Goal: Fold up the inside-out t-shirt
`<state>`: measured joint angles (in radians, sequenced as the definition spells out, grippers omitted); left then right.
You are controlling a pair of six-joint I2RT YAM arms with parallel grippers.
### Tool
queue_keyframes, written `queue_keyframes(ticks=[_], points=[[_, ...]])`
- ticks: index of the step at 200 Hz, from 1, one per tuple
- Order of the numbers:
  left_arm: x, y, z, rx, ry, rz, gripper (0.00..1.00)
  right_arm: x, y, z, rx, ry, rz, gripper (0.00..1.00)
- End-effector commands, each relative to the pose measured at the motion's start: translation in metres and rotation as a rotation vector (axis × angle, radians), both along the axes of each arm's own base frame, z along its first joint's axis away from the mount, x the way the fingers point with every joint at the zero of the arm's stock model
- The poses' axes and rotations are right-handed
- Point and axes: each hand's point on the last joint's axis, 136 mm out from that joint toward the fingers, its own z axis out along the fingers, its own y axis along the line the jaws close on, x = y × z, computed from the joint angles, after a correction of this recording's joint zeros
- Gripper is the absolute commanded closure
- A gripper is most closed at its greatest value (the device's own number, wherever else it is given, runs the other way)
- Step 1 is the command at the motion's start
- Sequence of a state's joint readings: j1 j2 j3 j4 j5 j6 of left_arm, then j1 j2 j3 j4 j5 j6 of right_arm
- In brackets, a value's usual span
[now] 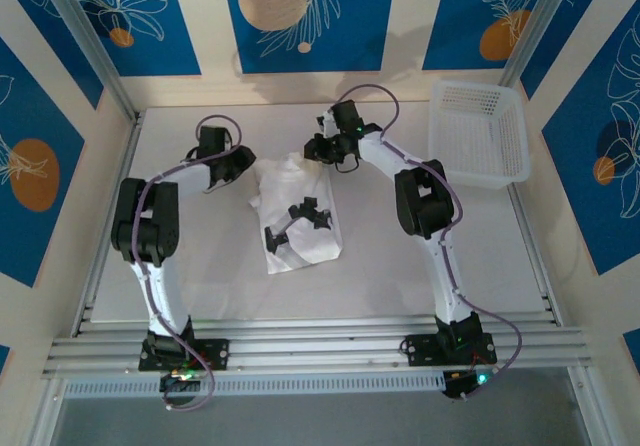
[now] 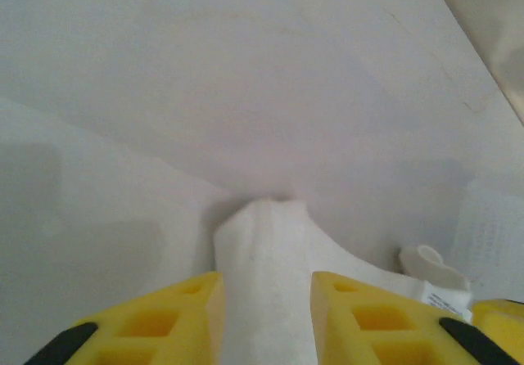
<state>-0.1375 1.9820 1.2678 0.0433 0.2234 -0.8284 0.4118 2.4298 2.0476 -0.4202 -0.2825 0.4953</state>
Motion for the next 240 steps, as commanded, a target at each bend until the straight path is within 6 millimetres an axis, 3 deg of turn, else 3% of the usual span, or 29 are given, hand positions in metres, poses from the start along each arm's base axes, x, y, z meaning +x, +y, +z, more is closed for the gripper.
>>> queue_keyframes(ticks=[1, 22, 36, 48, 107, 127, 165, 197, 219, 240], points=[[-0.010, -0.002, 0.015, -0.011, -0.034, -0.033, 0.52, -0.016, -0.016, 0.028, -0.046, -0.010, 0.011, 0.70], [-0.037, 0.001, 0.017, 0.036, -0.033, -0.054, 0.42, -0.030, -0.043, 0.033, -0.101, -0.080, -0.017, 0.53], [-0.051, -0.004, 0.007, 0.058, -0.002, -0.099, 0.40, -0.038, -0.057, 0.022, -0.131, -0.105, -0.024, 0.41], [-0.058, -0.010, -0.003, 0.086, 0.023, -0.134, 0.39, -0.042, -0.063, 0.006, -0.137, -0.074, -0.018, 0.38], [-0.040, -0.034, -0.019, 0.122, 0.032, -0.200, 0.37, -0.029, -0.044, -0.038, -0.143, 0.024, 0.041, 0.30], [-0.034, -0.042, -0.025, 0.125, 0.035, -0.226, 0.37, -0.027, -0.034, -0.040, -0.101, 0.024, 0.058, 0.33], [-0.032, -0.039, -0.047, 0.133, 0.096, -0.172, 0.39, -0.027, -0.022, -0.052, -0.056, 0.109, 0.057, 0.52], [-0.037, -0.036, -0.056, 0.145, 0.116, -0.161, 0.40, -0.031, -0.021, -0.057, -0.052, 0.138, 0.049, 0.50], [-0.037, -0.055, -0.057, 0.090, 0.102, -0.234, 0.46, -0.032, -0.017, -0.054, -0.051, 0.134, 0.063, 0.49], [-0.037, -0.070, -0.061, 0.050, 0.105, -0.265, 0.57, -0.034, -0.014, -0.049, -0.043, 0.132, 0.073, 0.56]])
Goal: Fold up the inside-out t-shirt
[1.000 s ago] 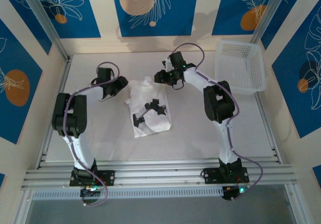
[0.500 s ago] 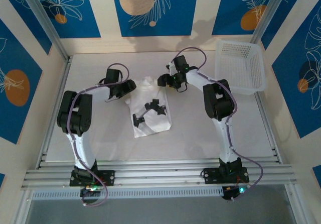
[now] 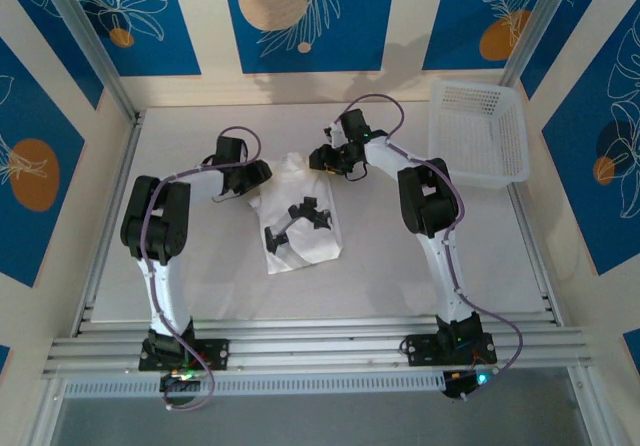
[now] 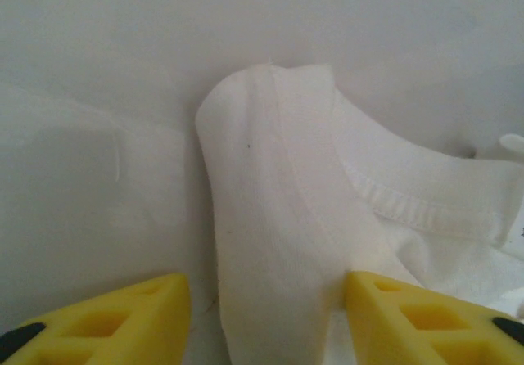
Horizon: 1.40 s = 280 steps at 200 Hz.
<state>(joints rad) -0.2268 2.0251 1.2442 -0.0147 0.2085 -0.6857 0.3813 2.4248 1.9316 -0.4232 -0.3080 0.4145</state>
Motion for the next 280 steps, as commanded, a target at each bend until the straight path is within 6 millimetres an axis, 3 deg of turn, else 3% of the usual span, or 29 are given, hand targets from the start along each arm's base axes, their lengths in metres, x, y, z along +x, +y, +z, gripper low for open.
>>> queue_keyframes(ticks=[1, 28, 52, 74, 93, 119, 143, 166, 199, 219, 233, 251, 267, 280], points=[[-0.006, -0.032, -0.021, -0.069, 0.047, -0.080, 0.58, -0.016, 0.009, -0.009, 0.002, 0.073, 0.031, 0.56], [-0.004, -0.034, -0.027, -0.070, 0.065, -0.065, 0.81, -0.018, 0.010, -0.006, 0.004, 0.077, 0.033, 0.55], [-0.004, -0.029, -0.025, -0.037, 0.067, -0.064, 1.00, -0.019, 0.003, 0.007, -0.024, 0.050, 0.025, 0.44], [-0.006, -0.026, -0.022, -0.011, 0.064, -0.074, 1.00, -0.017, -0.013, 0.026, -0.055, 0.002, -0.017, 0.37], [-0.008, -0.029, -0.018, -0.026, 0.058, -0.088, 1.00, -0.016, -0.028, 0.030, -0.089, -0.028, -0.064, 0.34], [-0.011, -0.032, -0.013, -0.038, 0.046, -0.100, 1.00, -0.011, -0.050, 0.013, -0.160, -0.016, -0.143, 0.32], [-0.014, -0.033, -0.011, -0.034, 0.044, -0.107, 1.00, -0.015, -0.050, -0.007, -0.174, 0.034, -0.141, 0.31], [-0.015, -0.035, -0.010, -0.036, 0.044, -0.110, 1.00, -0.025, -0.032, -0.018, -0.118, 0.092, -0.089, 0.40], [-0.014, -0.037, -0.006, -0.052, 0.037, -0.101, 1.00, -0.034, 0.000, -0.016, -0.048, 0.115, -0.035, 0.60], [-0.013, -0.037, -0.002, -0.050, 0.029, -0.098, 1.00, -0.028, 0.003, -0.012, -0.051, 0.111, -0.042, 0.84], [-0.013, -0.035, 0.002, -0.043, 0.021, -0.098, 1.00, -0.023, 0.002, 0.001, -0.043, 0.092, -0.046, 1.00], [-0.009, -0.036, 0.021, -0.091, 0.000, -0.109, 1.00, -0.016, 0.005, 0.034, -0.002, 0.033, -0.027, 1.00], [-0.004, -0.040, 0.069, -0.184, -0.062, -0.137, 1.00, -0.015, 0.014, 0.087, 0.068, -0.033, 0.017, 1.00], [-0.005, -0.035, 0.127, -0.225, -0.160, -0.145, 1.00, -0.017, 0.020, 0.144, 0.131, -0.125, 0.060, 1.00]])
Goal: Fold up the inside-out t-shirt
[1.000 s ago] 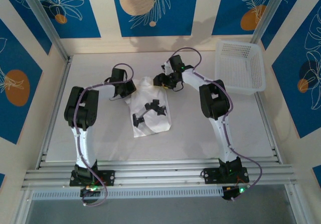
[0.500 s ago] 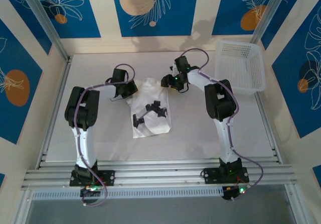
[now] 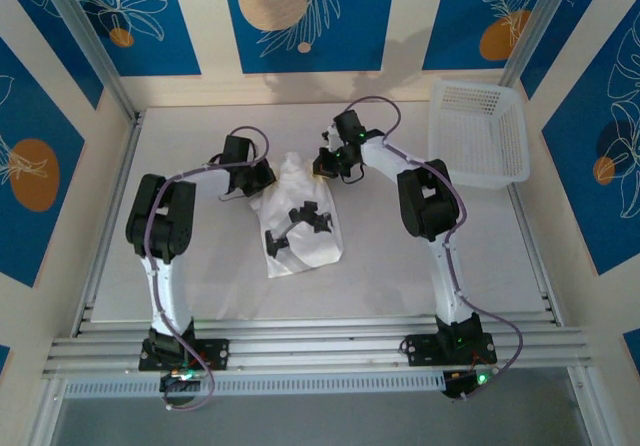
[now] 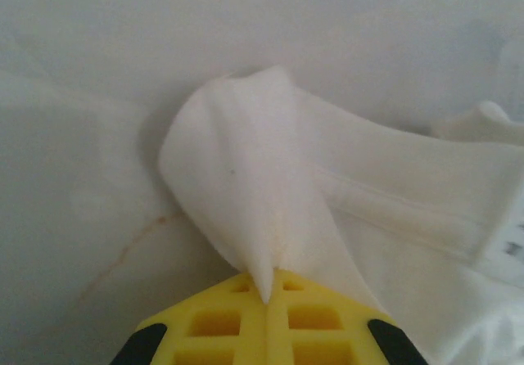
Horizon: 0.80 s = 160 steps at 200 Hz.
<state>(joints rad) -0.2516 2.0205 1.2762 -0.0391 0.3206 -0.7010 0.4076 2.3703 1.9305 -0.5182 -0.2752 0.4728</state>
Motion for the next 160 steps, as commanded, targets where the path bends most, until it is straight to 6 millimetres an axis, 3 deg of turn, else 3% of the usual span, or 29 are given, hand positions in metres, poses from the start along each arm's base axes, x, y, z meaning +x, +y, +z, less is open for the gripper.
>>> queue_keyframes(ticks=[1, 25, 40, 52, 65, 76, 90, 114, 133, 148, 160], points=[[0.001, -0.004, 0.117, -0.140, -0.182, -0.051, 1.00, 0.001, 0.017, 0.132, 0.165, -0.200, 0.094, 1.00], [-0.029, 0.016, 0.234, -0.153, -0.414, -0.047, 1.00, -0.023, 0.021, 0.246, 0.292, -0.418, 0.181, 1.00], [-0.064, 0.024, 0.290, -0.158, -0.541, -0.043, 1.00, -0.054, 0.024, 0.299, 0.347, -0.553, 0.260, 1.00], [-0.093, 0.028, 0.315, -0.154, -0.620, -0.036, 1.00, -0.083, 0.028, 0.324, 0.377, -0.648, 0.333, 1.00], [-0.119, 0.031, 0.315, -0.124, -0.660, -0.029, 1.00, -0.112, 0.032, 0.330, 0.393, -0.729, 0.400, 1.00], [-0.137, 0.033, 0.298, -0.097, -0.657, -0.017, 1.00, -0.131, 0.033, 0.312, 0.378, -0.780, 0.427, 1.00], [-0.154, 0.033, 0.251, -0.064, -0.586, -0.016, 1.00, -0.145, 0.034, 0.274, 0.352, -0.808, 0.432, 1.00], [-0.182, 0.028, 0.151, -0.068, -0.391, -0.025, 1.00, -0.167, 0.023, 0.165, 0.334, -0.716, 0.393, 1.00], [-0.212, 0.020, 0.088, -0.093, -0.262, -0.035, 1.00, -0.191, 0.011, 0.086, 0.321, -0.607, 0.366, 1.00], [-0.232, 0.021, 0.057, -0.061, -0.203, -0.047, 1.00, -0.215, 0.001, 0.036, 0.299, -0.460, 0.360, 1.00], [-0.242, 0.021, 0.050, -0.036, -0.200, -0.072, 1.00, -0.228, -0.005, 0.017, 0.284, -0.356, 0.348, 1.00]])
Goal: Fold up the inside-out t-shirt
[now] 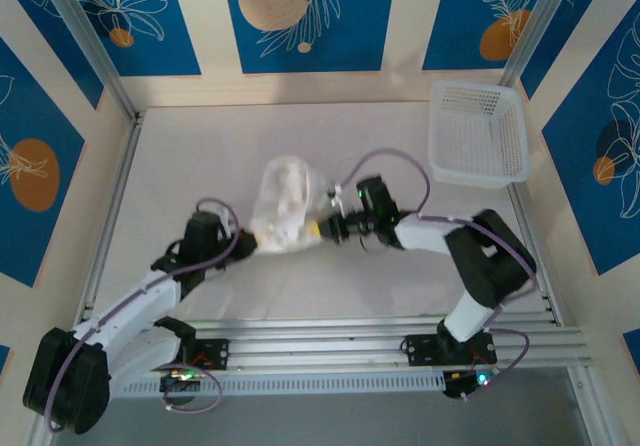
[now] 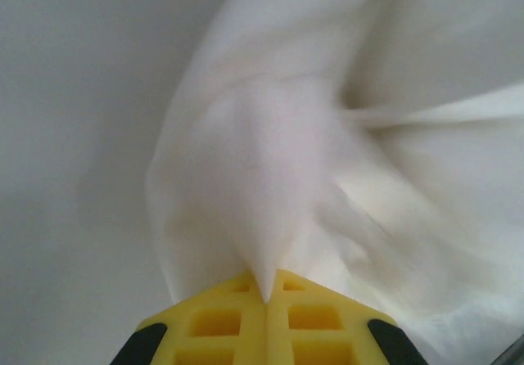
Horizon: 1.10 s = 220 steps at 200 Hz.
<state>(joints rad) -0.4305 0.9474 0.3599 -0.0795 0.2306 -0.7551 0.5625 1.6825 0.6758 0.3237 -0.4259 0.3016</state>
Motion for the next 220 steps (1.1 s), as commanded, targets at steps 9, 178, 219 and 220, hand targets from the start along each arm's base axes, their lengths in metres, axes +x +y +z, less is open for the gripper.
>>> queue_keyframes(ticks=[9, 178, 219, 220], points=[[-0.003, -0.010, 0.027, -0.027, -0.127, -0.027, 1.00, -0.015, 0.004, 0.009, 0.082, 0.039, 0.018, 0.99], [-0.073, -0.072, 0.132, -0.036, -0.839, -0.510, 0.81, -0.051, -0.052, 0.052, 0.046, -0.463, -0.079, 0.64], [-0.044, -0.030, 0.069, 0.259, -0.452, -0.287, 0.52, -0.067, -0.049, 0.051, 0.043, -0.370, -0.054, 0.47], [-0.045, -0.030, 0.066, 0.268, -0.434, -0.286, 0.52, -0.067, -0.049, 0.051, 0.040, -0.365, -0.056, 0.47]])
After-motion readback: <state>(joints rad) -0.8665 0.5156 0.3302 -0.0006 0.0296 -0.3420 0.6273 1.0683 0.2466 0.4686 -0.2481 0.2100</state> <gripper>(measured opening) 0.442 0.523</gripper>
